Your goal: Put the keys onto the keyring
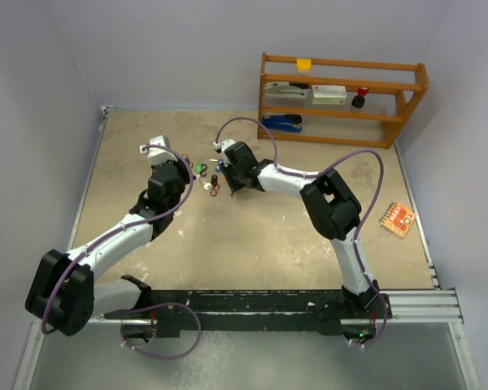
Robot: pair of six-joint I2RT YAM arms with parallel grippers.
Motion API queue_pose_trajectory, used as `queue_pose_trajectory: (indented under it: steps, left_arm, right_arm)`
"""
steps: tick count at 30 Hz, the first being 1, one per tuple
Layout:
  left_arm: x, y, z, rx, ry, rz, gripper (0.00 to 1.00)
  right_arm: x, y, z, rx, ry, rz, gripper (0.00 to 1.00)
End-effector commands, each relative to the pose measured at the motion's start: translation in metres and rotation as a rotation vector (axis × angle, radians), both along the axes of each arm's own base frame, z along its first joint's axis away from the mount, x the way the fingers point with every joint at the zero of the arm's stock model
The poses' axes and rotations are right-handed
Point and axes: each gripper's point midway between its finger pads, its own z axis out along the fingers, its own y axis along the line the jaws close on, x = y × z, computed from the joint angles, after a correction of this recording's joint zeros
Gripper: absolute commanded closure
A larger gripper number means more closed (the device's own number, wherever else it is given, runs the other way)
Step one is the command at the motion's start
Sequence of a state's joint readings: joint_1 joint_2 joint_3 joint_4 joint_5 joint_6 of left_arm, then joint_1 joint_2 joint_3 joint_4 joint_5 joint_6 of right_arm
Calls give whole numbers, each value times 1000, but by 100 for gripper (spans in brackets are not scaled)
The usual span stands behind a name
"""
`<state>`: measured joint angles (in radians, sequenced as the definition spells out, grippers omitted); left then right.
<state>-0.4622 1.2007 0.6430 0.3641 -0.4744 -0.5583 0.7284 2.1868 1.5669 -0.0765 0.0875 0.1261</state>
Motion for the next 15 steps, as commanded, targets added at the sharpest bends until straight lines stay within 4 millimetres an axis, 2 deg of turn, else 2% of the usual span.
queue_pose_trajectory:
  steps: [1, 5, 15]
  left_arm:
    - [3, 1, 7, -28, -30, 1, 100]
    - [3, 1, 6, -29, -29, -1, 100]
    - [4, 0, 6, -34, -28, -7, 100]
  right_arm:
    - [-3, 7, 2, 10, 7, 19, 73]
    - [-6, 8, 7, 37, 13, 16, 81]
    - [-8, 4, 28, 68, -24, -4, 90]
